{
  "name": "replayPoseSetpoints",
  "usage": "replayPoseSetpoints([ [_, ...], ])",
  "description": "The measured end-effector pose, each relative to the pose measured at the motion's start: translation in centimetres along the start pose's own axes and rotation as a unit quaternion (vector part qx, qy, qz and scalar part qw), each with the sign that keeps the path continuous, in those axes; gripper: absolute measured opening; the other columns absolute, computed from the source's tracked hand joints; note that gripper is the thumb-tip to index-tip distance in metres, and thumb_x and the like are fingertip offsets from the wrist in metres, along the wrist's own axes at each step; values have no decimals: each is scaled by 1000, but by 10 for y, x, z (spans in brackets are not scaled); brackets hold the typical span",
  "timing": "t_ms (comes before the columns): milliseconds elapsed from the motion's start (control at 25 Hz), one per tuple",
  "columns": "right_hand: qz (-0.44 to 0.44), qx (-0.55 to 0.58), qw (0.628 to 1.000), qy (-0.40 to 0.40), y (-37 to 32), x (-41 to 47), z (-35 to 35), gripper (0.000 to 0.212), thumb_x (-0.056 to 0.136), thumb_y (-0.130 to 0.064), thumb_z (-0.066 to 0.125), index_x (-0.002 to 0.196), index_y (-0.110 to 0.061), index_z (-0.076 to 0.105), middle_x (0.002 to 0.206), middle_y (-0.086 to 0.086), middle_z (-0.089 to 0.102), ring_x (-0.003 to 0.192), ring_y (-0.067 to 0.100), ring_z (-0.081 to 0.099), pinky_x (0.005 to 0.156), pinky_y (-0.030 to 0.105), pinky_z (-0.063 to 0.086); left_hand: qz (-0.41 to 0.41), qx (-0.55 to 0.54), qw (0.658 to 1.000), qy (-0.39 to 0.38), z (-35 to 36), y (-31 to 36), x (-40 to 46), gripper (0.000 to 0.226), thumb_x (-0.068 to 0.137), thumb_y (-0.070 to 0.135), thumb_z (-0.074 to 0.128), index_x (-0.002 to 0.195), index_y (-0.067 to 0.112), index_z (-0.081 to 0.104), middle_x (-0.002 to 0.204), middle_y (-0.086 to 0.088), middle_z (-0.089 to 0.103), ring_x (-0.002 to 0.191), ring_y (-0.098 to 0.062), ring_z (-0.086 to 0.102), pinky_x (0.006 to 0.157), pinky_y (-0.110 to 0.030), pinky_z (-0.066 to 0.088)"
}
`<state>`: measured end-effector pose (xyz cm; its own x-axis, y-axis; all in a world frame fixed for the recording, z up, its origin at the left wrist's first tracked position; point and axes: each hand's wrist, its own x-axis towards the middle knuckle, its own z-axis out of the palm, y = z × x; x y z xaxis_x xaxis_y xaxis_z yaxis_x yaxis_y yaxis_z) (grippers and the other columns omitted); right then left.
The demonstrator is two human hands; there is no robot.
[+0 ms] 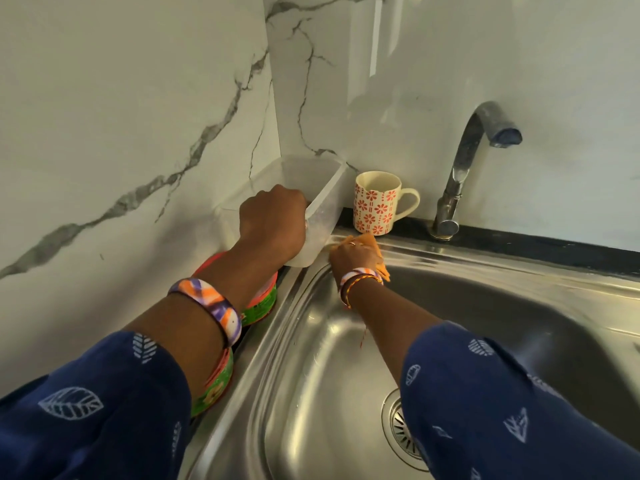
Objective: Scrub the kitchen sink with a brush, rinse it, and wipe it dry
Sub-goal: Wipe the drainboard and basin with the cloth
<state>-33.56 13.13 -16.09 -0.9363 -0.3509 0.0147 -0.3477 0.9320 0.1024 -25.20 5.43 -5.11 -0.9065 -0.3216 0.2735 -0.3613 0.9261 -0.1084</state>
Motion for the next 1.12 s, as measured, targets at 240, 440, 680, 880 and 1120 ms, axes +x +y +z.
replayPoseSetpoints([
  [240,184,-15,980,-73,77,-28,-4,40,95,-9,39,134,1,47,134,24,48,118,46,51,89,52,49,-2,4,1000,-13,3,4,-6,19,92,9,57,109,10,64,105,-11,64,99,-30,63,69,-31,41],
  [440,187,110,976,3,180,-72,-29,27,94,-18,48,107,-3,65,113,19,65,107,34,62,85,36,50,21,40,999,18,10,20,-23,30,93,2,48,122,1,55,124,-17,58,118,-32,53,98,-36,42],
  [680,247,122,959,63,251,-83,-12,25,91,-30,42,109,-28,59,114,14,63,102,35,59,80,34,46,206,1,978,-33,29,71,-41,50,88,17,60,135,11,45,137,-11,48,124,-27,48,102,-38,42],
  [880,321,118,940,-1,242,-77,28,58,90,-15,53,142,-19,29,149,11,32,137,35,31,109,52,28,111,47,975,-184,56,58,-52,39,92,19,52,131,11,53,135,-12,49,126,-28,45,96,-35,43],
  [1120,281,90,954,44,175,-53,28,44,96,-9,39,139,-5,35,141,20,42,129,39,42,105,47,40,107,86,968,-211,72,48,-71,39,91,5,47,128,12,55,133,-13,50,126,-30,44,94,-37,45],
])
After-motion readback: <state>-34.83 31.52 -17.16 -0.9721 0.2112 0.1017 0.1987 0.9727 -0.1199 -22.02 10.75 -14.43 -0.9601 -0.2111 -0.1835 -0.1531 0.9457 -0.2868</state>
